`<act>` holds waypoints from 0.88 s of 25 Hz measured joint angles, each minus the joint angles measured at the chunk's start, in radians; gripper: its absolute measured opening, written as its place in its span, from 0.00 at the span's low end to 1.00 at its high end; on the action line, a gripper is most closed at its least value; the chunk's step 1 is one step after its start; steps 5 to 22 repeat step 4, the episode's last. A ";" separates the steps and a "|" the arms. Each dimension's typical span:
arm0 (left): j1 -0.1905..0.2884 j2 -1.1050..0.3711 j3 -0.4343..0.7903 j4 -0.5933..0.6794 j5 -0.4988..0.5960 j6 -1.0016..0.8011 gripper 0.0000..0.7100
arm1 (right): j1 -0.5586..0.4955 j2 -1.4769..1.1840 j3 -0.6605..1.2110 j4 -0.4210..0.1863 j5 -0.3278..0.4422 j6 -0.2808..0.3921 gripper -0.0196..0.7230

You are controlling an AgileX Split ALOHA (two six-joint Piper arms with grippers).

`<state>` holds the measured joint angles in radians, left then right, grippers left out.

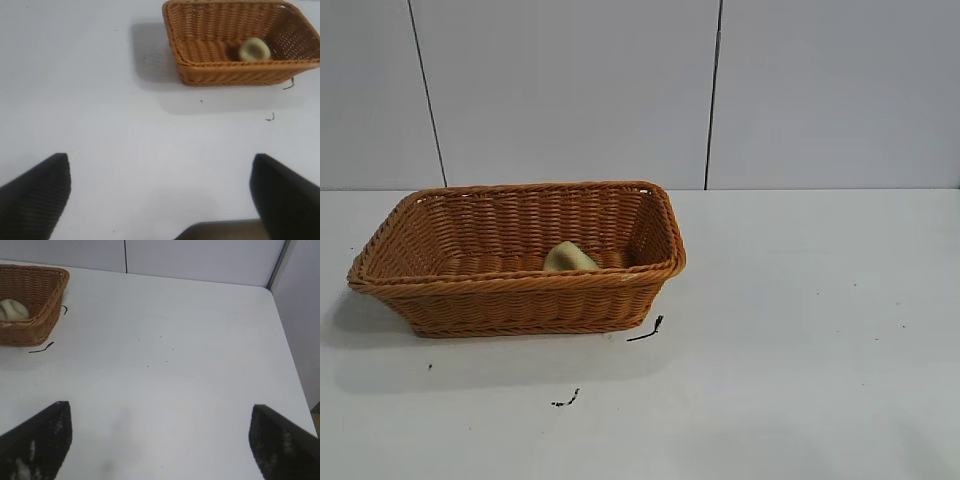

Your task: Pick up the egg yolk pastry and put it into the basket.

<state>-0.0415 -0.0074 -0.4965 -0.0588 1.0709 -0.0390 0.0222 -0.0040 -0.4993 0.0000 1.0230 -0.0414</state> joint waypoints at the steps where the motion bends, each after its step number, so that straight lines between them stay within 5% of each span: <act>1: 0.000 0.000 0.000 0.000 0.000 0.000 0.98 | 0.000 0.000 0.000 0.000 0.000 0.000 0.93; 22: 0.000 0.000 0.000 0.000 0.000 0.000 0.98 | 0.000 0.000 0.000 0.000 0.000 0.000 0.93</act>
